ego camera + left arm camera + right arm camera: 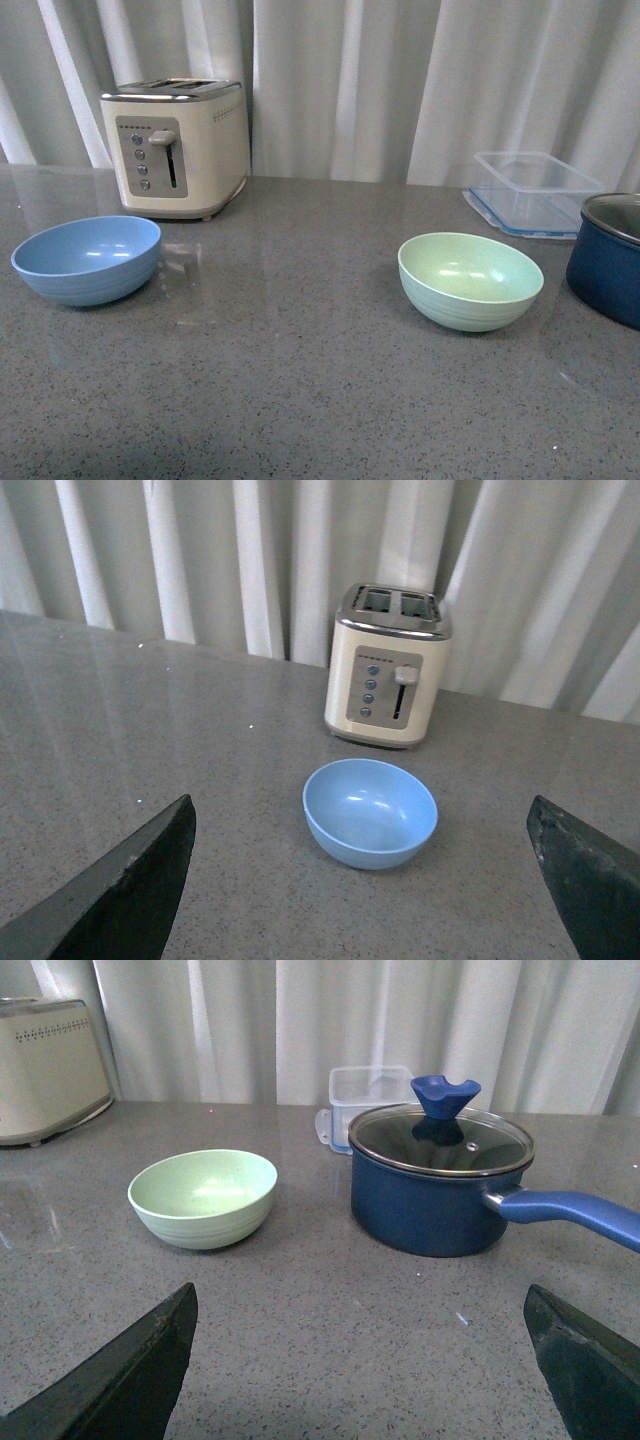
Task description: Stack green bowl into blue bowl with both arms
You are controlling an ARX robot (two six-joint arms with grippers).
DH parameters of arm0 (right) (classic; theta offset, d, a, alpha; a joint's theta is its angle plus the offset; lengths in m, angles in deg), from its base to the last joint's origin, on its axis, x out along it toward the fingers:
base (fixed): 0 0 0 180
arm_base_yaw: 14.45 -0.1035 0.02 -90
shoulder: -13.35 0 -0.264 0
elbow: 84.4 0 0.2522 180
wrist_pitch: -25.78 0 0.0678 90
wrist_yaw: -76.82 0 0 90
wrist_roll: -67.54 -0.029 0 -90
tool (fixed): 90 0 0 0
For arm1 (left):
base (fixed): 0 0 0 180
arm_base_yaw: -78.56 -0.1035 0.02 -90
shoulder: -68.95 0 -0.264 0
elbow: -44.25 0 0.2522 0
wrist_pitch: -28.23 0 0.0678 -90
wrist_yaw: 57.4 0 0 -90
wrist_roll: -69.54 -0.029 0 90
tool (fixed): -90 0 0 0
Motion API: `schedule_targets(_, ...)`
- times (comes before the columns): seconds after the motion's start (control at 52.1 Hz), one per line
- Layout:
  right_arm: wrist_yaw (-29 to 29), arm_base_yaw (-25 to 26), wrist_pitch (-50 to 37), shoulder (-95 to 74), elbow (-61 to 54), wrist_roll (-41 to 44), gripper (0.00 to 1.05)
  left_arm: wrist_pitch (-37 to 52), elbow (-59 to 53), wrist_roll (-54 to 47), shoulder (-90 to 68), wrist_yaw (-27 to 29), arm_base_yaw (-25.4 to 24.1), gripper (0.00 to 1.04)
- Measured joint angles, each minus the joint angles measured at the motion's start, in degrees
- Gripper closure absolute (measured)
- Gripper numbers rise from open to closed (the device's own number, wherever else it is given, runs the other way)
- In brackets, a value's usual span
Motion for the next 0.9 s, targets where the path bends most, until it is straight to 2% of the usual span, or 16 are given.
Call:
schedule_targets(0.269,0.0,0.0,0.0,0.0,0.0,0.0,0.1,-0.5,12.74,7.3,-17.55,-3.04,-6.32,0.07)
schedule_targets(0.518,-0.02,0.0,0.0,-0.02,0.0,0.0,0.1,-5.55,21.88,15.93,-34.1,-8.41,-11.89,0.07)
schedule_targets(0.71,-0.02,0.0,0.0,0.0,0.0,0.0,0.1,-11.45,29.44,20.79,-46.36,-11.39,-12.74,0.07)
schedule_targets(0.902,0.0,0.0,0.0,0.0,0.0,0.0,0.1,-13.64,33.7,22.43,-53.96,-12.57,-12.33,0.07)
